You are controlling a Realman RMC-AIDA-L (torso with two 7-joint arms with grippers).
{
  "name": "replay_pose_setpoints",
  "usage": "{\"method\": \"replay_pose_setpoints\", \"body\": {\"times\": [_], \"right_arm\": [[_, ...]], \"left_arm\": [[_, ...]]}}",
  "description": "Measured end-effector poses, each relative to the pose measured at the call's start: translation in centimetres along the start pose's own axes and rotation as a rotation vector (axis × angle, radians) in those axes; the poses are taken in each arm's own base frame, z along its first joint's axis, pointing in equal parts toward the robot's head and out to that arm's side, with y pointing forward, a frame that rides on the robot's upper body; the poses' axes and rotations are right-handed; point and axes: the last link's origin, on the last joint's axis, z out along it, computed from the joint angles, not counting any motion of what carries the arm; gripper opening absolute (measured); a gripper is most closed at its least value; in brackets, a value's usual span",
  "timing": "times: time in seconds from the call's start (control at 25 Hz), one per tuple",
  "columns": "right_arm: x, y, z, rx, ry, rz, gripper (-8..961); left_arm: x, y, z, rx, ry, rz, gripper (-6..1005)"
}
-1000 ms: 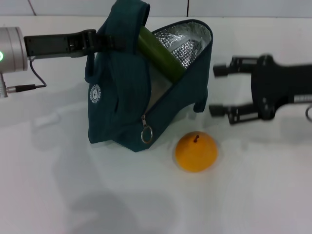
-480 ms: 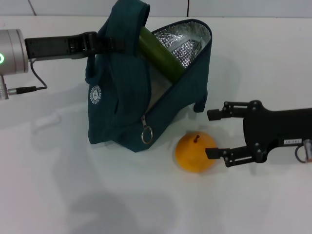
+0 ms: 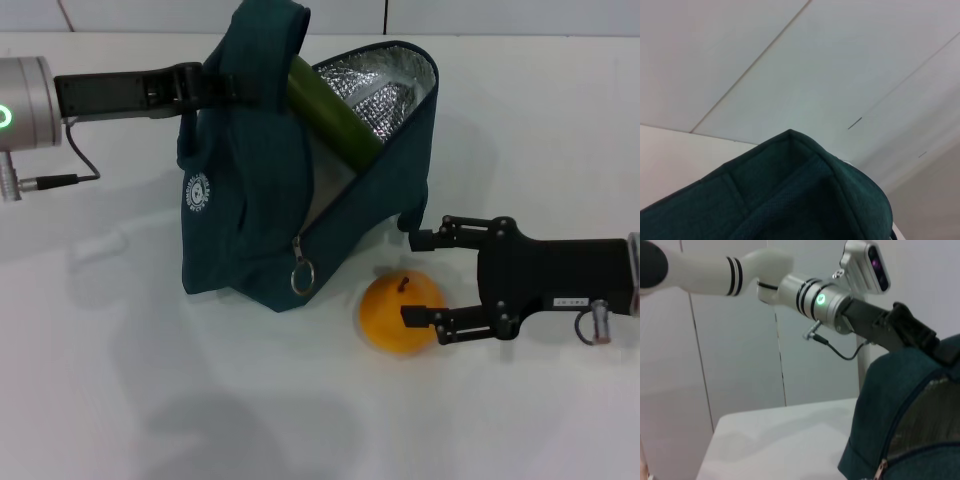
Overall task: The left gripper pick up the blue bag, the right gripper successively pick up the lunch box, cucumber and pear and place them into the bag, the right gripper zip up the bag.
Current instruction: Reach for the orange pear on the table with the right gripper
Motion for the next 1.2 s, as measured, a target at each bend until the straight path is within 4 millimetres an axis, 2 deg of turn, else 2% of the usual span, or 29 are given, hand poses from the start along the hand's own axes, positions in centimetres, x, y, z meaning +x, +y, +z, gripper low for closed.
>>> {"method": "replay_pose_setpoints", "body": {"times": [0.48,0.8,1.2], "right_arm": [[0.7,0.3,2.1,0.0,0.029,-0.02,808],[0.8,0.0,2.0,0.021,0.032,-0.019,668],[0.7,-0.5,2.2,0.041,0.046,-0.042,293]], "left_arm": [[0.0,0.1,0.3,-0.015,0.006,-0.003,102],[-0.1,0.1,0.4,-0.018,0.005,-0.003,103],[0.0,0.0,0.3,-0.01,0.012,-0.001,104]]}}
